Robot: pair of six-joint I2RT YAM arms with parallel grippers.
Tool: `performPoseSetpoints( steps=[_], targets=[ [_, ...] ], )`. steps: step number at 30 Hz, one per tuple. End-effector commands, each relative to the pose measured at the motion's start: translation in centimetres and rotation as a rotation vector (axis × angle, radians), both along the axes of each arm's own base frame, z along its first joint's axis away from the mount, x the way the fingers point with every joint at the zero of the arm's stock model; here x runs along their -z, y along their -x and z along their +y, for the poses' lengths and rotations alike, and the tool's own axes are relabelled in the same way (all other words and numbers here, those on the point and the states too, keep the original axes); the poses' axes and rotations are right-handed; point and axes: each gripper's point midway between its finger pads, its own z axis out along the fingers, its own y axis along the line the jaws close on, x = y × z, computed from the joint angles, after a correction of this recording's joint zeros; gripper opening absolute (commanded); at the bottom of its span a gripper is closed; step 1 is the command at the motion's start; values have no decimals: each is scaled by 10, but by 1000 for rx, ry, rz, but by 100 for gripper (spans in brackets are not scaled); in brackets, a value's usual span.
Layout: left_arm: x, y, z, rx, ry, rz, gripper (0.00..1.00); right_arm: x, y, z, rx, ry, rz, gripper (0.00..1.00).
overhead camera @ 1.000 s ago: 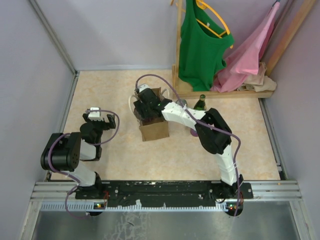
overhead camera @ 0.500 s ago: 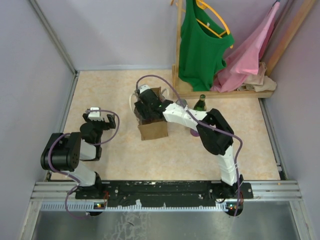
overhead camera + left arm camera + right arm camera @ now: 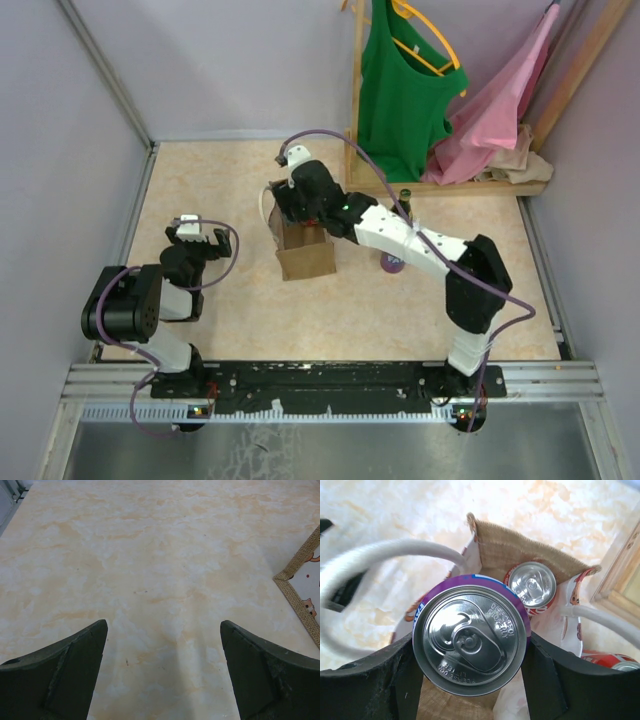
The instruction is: Take the beverage out of the canvas bag
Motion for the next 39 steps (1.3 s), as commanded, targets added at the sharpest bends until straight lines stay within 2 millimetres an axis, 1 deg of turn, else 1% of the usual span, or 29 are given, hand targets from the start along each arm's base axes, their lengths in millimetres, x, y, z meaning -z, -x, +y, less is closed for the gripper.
performPoseSetpoints(
  steps=[1, 4, 6, 8, 10, 13, 15, 16, 19, 22, 27, 30, 31, 33, 39],
  targets=[
    [-4, -3, -1, 10, -4, -17, 100, -137, 16, 5, -37, -237, -270, 0],
    [-4, -3, -1, 8, -5, -17, 100, -176, 26, -10, -21, -274, -357, 0],
    [-4, -3, -1, 8, -5, -16, 100, -201, 34, -23, -1, -299, -412, 0],
    [-4, -3, -2, 11, -5, -17, 100, -224, 43, -40, 25, -331, -471, 0],
    [-4, -3, -2, 10, -5, -16, 100, -246, 52, -62, 72, -365, -535, 0],
    [-4, -3, -1, 9, -5, -17, 100, -261, 59, -99, 173, -386, -607, 0],
    [-4, -3, -2, 10, -5, -17, 100, -266, 60, -122, 251, -363, -639, 0],
    [-4, -3, -2, 9, -4, -16, 100, -265, 59, -132, 291, -340, -646, 0],
    [-4, -3, -1, 9, -5, -17, 100, -252, 55, -156, 400, -253, -641, 0],
    [-4, -3, -2, 9, -5, -17, 100, -230, 52, -170, 472, -166, -600, 0],
    [-4, -3, -1, 8, -4, -17, 100, -181, 51, -180, 505, -99, -485, 0],
    [-4, -3, -2, 10, -5, -17, 100, -141, 49, -186, 490, -75, -359, 0],
    [-4, -3, -1, 9, -5, -16, 100, -127, 49, -186, 477, -73, -319, 0],
    [-4, -3, -1, 9, -5, -17, 100, -108, 50, -183, 450, -76, -264, 0],
    [-4, -3, -1, 9, -5, -17, 100, -60, 51, -163, 378, -46, -143, 0]
  ],
)
